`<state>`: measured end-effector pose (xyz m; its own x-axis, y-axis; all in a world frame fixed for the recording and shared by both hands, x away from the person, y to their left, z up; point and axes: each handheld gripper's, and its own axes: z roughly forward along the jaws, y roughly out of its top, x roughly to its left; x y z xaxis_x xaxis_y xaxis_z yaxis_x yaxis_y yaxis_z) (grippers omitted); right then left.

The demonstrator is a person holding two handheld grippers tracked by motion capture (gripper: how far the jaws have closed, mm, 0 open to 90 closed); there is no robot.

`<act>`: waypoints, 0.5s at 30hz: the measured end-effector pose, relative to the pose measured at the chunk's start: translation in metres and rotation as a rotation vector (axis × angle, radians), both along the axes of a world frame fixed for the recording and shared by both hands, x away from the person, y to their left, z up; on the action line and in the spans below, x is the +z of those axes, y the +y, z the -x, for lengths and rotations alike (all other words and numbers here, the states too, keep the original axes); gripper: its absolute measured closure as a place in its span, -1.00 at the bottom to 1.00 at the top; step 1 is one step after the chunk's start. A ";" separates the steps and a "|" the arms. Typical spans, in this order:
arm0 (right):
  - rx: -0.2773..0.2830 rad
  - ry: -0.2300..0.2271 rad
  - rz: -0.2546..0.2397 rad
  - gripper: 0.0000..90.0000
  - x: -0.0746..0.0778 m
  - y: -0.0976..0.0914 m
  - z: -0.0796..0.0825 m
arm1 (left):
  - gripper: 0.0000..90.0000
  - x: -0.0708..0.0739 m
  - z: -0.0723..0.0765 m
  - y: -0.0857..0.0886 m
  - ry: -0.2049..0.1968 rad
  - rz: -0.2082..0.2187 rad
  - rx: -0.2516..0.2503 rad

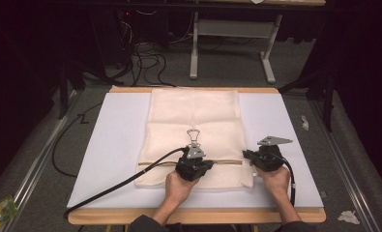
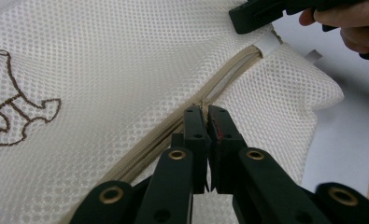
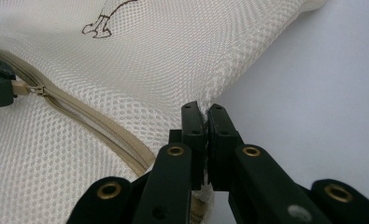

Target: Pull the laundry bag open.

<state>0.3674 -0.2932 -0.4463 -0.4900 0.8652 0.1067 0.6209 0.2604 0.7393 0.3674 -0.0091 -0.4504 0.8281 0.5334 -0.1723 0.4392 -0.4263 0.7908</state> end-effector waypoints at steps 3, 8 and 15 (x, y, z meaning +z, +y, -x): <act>-0.007 0.000 -0.003 0.97 0.000 -0.001 0.000 | 0.94 0.001 0.000 0.001 -0.005 -0.003 -0.001; -0.010 -0.002 -0.001 0.97 -0.001 -0.001 -0.002 | 0.94 0.003 -0.001 0.006 -0.008 0.005 0.016; -0.022 0.011 -0.006 0.97 -0.001 -0.004 -0.004 | 0.94 0.005 -0.003 0.015 -0.003 -0.003 0.031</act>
<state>0.3718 -0.2972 -0.4469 -0.4698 0.8750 0.1171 0.6346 0.2425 0.7338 0.3708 0.0058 -0.4456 0.8117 0.5593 -0.1682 0.4498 -0.4149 0.7909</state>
